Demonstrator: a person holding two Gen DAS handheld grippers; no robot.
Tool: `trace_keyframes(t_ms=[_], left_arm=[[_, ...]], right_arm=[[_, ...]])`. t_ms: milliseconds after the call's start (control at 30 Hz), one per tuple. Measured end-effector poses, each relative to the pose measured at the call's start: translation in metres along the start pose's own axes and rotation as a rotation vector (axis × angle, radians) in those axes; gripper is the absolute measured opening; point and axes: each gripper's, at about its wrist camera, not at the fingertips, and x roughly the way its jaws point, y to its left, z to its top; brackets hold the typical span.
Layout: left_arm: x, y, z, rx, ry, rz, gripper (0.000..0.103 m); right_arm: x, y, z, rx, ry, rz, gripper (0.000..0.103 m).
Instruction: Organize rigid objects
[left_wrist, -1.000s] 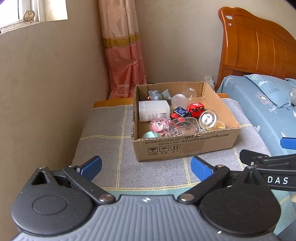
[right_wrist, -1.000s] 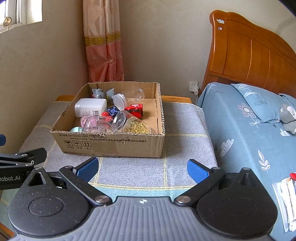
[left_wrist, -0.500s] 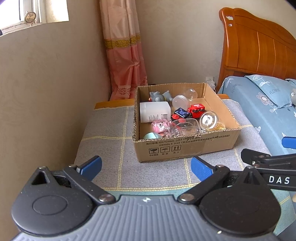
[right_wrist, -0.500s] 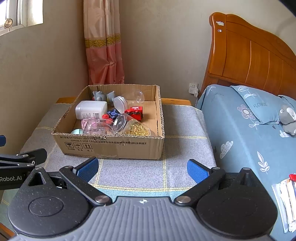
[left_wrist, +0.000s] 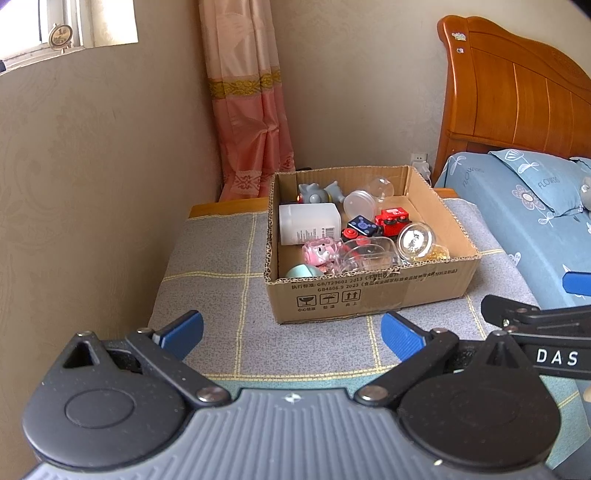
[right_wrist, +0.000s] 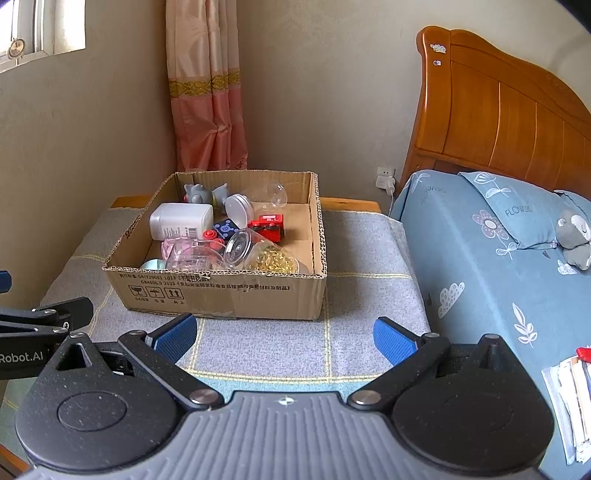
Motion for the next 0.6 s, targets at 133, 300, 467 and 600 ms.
trace_keyframes(t_ms=[133,300,467,600], left_arm=[[-0.0004,-0.0001,0.0,0.0,0.001,0.0,0.102],[-0.0007,0.0,0.0,0.0,0.0,0.0,0.102],[-0.0008,0.0005,0.0011,-0.002,0.0,-0.001,0.102],[-0.0006,0.0004,0.0006,-0.002,0.0,0.0,0.102]], right_arm=[[0.0003,-0.0002,0.0002,0.0,0.0,0.0,0.103],[0.0001,0.0003,-0.0003,0.0,-0.001,-0.001,0.103],[-0.0009,-0.0002,0.0016,-0.001,-0.004,0.001,0.103],[-0.0018,-0.0005,0.0024,-0.002,-0.007,0.0,0.103]])
